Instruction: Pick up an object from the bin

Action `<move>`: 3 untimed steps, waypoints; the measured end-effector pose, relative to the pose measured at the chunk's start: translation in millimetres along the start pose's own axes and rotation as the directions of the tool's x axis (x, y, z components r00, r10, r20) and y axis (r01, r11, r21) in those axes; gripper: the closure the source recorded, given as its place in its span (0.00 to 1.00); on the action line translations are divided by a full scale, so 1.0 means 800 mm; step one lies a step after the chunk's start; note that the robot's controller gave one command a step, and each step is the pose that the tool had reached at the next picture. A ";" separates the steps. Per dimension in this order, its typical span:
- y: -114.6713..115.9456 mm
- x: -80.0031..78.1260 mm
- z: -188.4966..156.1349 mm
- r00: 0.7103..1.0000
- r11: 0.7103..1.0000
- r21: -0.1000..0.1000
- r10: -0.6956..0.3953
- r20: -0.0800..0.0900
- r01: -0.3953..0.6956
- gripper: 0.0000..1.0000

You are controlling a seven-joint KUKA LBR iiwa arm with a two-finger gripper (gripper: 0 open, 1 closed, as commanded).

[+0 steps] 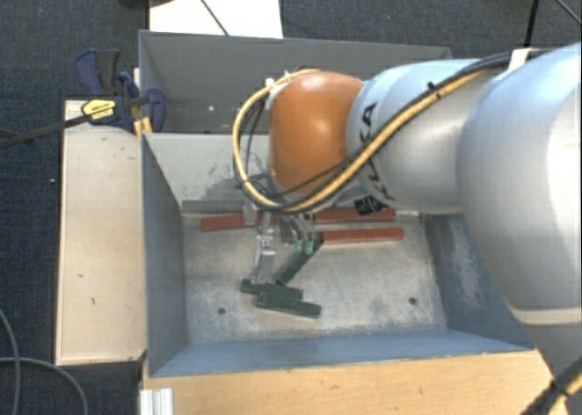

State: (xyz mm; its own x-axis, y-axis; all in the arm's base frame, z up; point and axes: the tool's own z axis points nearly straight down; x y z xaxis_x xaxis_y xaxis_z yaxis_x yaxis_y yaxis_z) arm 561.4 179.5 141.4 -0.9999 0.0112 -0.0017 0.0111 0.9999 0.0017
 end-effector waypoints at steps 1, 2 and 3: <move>0.000 0.000 0.000 1.000 1.000 0.000 0.000 0.000 0.000 0.00; -0.028 0.026 0.063 1.000 1.000 -0.002 0.011 0.005 -0.011 0.00; -0.011 0.022 0.089 0.983 0.983 0.000 0.183 0.000 -0.183 1.00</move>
Offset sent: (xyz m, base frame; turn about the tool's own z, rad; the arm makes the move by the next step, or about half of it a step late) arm -0.0304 -0.0323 -0.0713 0.0149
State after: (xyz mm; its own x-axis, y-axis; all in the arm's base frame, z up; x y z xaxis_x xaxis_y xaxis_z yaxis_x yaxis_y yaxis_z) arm 543.4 170.9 70.4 -0.9810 0.1938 -0.0011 0.1938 0.9810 0.0015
